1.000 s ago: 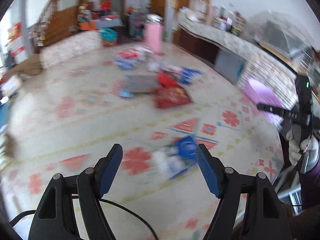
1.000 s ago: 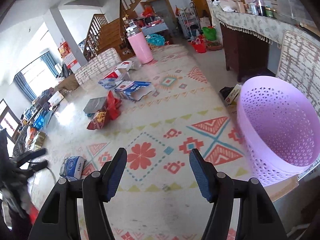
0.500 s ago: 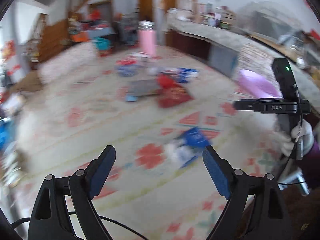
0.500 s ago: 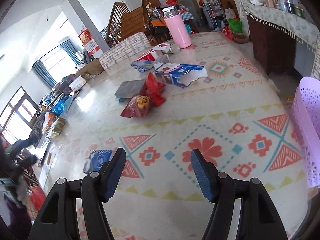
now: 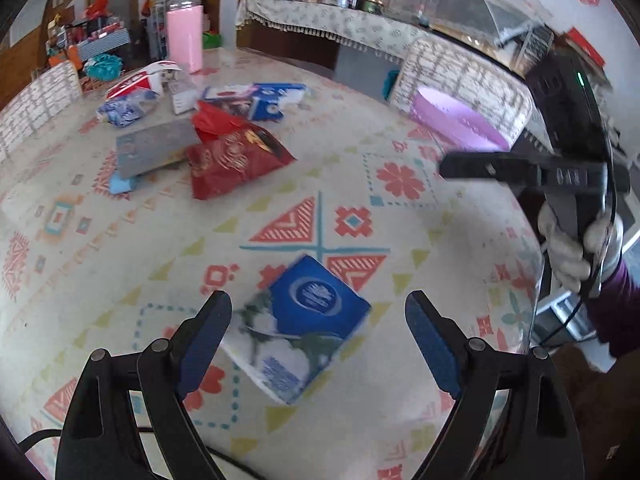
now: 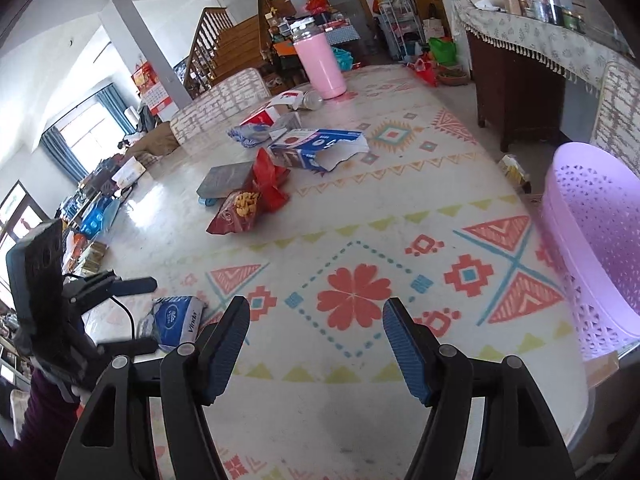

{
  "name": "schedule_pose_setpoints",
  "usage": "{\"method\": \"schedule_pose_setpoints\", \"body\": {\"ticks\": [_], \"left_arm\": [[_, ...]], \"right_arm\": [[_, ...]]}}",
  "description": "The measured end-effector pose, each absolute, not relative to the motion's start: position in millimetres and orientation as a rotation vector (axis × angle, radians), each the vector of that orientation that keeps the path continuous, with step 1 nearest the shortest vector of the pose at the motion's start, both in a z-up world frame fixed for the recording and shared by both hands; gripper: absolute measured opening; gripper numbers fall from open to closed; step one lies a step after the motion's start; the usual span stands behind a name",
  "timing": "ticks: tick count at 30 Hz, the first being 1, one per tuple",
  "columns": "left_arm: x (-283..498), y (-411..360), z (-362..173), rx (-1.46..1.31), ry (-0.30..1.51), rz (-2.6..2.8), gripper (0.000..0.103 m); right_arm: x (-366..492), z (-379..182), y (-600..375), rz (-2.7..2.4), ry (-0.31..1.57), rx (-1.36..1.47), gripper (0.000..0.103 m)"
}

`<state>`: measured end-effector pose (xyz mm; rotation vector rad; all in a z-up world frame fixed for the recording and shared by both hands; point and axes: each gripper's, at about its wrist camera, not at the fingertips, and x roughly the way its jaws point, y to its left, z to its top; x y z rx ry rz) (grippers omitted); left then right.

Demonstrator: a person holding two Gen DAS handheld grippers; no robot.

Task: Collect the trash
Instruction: 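Reach the left tool to the Vinda tissue pack while the right reaches the red snack bag, then grasp the Vinda tissue pack with the left tool while the right grasps the red snack bag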

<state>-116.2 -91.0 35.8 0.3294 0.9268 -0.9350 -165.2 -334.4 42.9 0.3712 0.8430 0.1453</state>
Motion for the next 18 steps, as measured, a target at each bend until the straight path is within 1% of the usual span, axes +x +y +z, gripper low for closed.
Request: {"method": "schedule_pose_setpoints", "body": {"ticks": [4, 5, 7, 8, 10, 12, 13, 14, 15, 16, 17, 18], "left_arm": [[-131.9, -98.7, 31.9, 0.398, 0.876, -0.889, 0.087], [-132.3, -98.2, 32.2, 0.394, 0.872, -0.883, 0.083], [-131.3, -98.5, 32.3, 0.389, 0.878, -0.850, 0.045], [-129.5, -98.6, 32.5, 0.395, 0.874, -0.823, 0.042], [-124.0, -94.7, 35.2, 0.345, 0.882, -0.819, 0.028], [-118.4, -90.6, 35.2, 0.302, 0.890, -0.815, 0.028], [-114.9, -87.6, 34.9, 0.276, 0.883, -0.807, 0.032], [-113.9, -87.5, 34.4, 0.270, 0.883, -0.806, 0.038], [-112.3, -86.1, 33.4, 0.263, 0.881, -0.807, 0.055], [-112.6, -85.6, 33.5, 0.260, 0.875, -0.807, 0.069], [-113.7, -84.4, 34.1, 0.257, 0.863, -0.812, 0.073], [-115.1, -83.8, 34.6, 0.258, 0.858, -0.825, 0.074]], "right_arm": [[-152.9, 44.5, -322.0, 0.174, 0.847, 0.351, 0.073], [-148.9, 45.3, -318.3, 0.180, 0.848, 0.344, 0.073], [-139.5, 47.3, -310.2, 0.197, 0.854, 0.329, 0.073], [-136.5, 48.0, -307.3, 0.202, 0.855, 0.323, 0.073], [-127.5, 50.8, -299.7, 0.213, 0.857, 0.306, 0.073], [-115.9, 53.0, -293.1, 0.225, 0.863, 0.299, 0.073], [-109.7, 53.4, -290.7, 0.231, 0.867, 0.301, 0.073], [-101.9, 53.6, -287.8, 0.238, 0.874, 0.305, 0.073], [-92.9, 53.4, -284.8, 0.246, 0.882, 0.311, 0.073], [-81.5, 52.8, -281.7, 0.257, 0.895, 0.317, 0.073], [-74.9, 52.1, -279.3, 0.264, 0.902, 0.319, 0.073], [-63.3, 50.8, -275.6, 0.273, 0.916, 0.317, 0.073]]}}
